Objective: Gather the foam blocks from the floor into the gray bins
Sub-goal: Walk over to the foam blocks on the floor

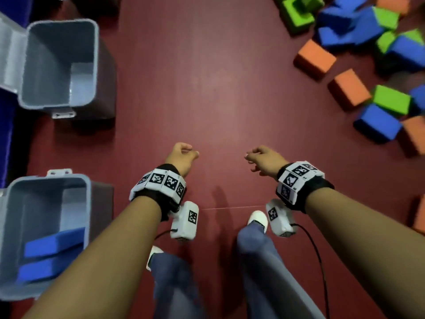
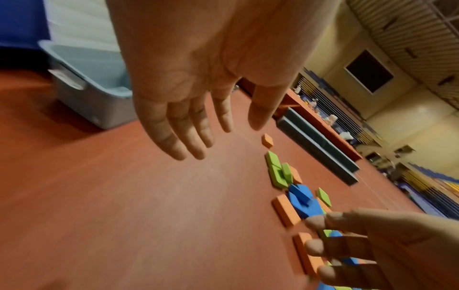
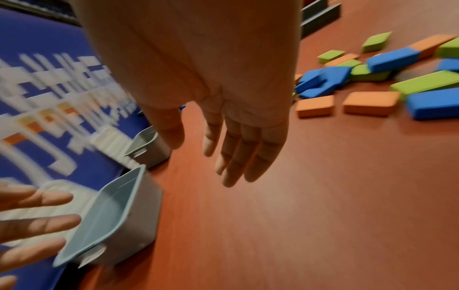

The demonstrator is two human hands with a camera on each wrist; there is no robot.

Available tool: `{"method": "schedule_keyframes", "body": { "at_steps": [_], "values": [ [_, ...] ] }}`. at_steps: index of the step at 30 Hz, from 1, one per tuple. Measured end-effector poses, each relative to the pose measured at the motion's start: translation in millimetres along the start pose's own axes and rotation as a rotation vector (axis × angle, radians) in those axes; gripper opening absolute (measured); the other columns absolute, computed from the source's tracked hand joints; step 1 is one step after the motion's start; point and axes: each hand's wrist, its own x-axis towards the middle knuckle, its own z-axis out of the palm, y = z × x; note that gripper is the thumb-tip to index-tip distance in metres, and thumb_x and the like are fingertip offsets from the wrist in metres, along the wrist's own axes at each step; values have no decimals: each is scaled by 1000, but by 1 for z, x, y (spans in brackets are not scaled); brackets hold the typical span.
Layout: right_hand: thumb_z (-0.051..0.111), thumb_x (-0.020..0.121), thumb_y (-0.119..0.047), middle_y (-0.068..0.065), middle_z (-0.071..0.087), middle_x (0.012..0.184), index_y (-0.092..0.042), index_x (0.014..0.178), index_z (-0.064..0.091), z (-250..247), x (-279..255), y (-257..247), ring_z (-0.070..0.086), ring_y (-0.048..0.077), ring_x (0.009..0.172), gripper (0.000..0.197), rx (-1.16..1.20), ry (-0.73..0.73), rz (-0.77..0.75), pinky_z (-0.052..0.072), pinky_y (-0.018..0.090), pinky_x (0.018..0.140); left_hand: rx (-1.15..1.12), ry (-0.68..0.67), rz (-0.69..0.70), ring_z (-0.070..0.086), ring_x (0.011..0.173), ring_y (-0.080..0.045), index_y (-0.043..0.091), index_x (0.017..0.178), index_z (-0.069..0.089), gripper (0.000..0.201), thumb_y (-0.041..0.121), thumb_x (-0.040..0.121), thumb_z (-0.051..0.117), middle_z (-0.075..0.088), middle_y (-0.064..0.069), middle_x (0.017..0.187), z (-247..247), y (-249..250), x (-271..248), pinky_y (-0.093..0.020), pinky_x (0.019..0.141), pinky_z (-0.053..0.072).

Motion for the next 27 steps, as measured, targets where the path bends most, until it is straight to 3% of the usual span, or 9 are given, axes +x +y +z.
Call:
{"method": "schedule_keyframes", "body": {
  "at_steps": [3,5,7,9,15,20,24,27],
  "values": [
    [54,93,-21,8,57,96,-15,101,52,-103,3,49,55,17,65,10,91,98,54,34,23,54,30,-97,0,56,94,-23,20,101,48,16,19,89,58,58,-14,120,102,56,7,-47,99,43],
    [54,93,-21,7,58,95,-15,100,54,-165,2,73,54,15,62,10,134,170,82,34,23,54,48,-176,11,57,88,-24,19,104,50,18,19,88,58,62,-11,103,161,94,10,-39,82,50],
    [54,93,-21,7,59,95,-14,100,54,-220,2,89,54,16,64,10,168,235,103,35,23,55,59,-250,27,55,74,-20,18,109,49,21,18,89,56,58,-3,85,210,134,10,-25,57,39],
    [53,94,-21,7,58,94,-13,100,54,-265,6,96,53,17,67,10,190,279,108,35,24,55,67,-297,50,51,65,-13,20,106,45,17,16,91,53,55,0,81,247,173,12,-22,50,30],
    [53,94,-21,3,55,85,-16,92,53,-346,62,88,52,14,61,5,272,325,130,33,24,54,103,-303,130,51,64,-11,23,98,45,13,17,90,53,59,-1,87,298,264,58,-23,50,32],
    [56,92,-17,5,59,90,-15,99,53,-385,141,59,54,16,66,9,330,322,164,35,20,50,159,-296,54,53,72,-16,21,105,45,16,17,91,53,59,1,82,311,308,139,-24,53,33],
    [54,92,-14,7,63,91,-20,85,54,-425,213,37,56,12,61,9,345,407,138,37,21,53,212,-255,11,54,81,-21,24,82,47,12,19,88,56,62,-2,84,330,349,211,-24,59,36],
    [53,91,-14,6,63,85,-23,78,52,-455,252,27,56,13,61,16,341,411,152,38,23,53,247,-290,55,56,83,-21,25,77,44,16,21,89,55,62,0,85,357,393,243,-28,69,42]
  ]
}}
